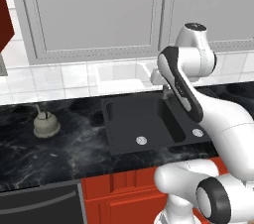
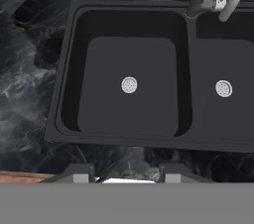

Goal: Place the kettle in the left basin and the cup in the right basin of the sink.

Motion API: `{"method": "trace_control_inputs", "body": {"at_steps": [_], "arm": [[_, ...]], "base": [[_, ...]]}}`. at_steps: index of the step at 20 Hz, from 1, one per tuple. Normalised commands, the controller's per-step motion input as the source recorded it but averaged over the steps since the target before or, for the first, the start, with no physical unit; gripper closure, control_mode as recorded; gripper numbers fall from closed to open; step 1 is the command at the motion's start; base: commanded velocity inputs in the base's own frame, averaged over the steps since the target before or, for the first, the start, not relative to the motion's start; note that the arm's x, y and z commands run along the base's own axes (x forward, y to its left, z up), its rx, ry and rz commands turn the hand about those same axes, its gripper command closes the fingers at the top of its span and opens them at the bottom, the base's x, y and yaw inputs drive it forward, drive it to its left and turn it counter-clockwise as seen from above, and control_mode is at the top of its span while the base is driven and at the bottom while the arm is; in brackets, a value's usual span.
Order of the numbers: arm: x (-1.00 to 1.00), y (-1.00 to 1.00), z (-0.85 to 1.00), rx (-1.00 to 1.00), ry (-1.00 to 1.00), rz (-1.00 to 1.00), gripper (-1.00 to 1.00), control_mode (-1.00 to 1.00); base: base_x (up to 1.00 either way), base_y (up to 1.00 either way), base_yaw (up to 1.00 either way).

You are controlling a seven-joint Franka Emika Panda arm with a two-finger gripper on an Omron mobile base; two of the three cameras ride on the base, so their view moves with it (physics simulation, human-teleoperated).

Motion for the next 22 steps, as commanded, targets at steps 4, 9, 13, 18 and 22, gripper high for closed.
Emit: {"method": "trace_control_inputs", "body": {"at_steps": [4, 9, 13, 18, 22], "arm": [[0.0, 0.18, 0.0, 0.0, 0.0, 0.0, -1.0, -1.0], [0.0, 0.18, 0.0, 0.0, 0.0, 0.0, -1.0, -1.0], [-0.19, 0.01, 0.0, 0.0, 0.0, 0.0, -1.0, -1.0], [-0.44, -0.19, 0.0, 0.0, -0.01, 0.0, -1.0, -1.0], [-0.36, -0.44, 0.0, 0.0, -0.04, 0.0, -1.0, -1.0]], "base": [[0.0, 0.0, 0.0], [0.0, 0.0, 0.0], [0.0, 0.0, 0.0], [0.0, 0.0, 0.0], [0.0, 0.0, 0.0]]}}
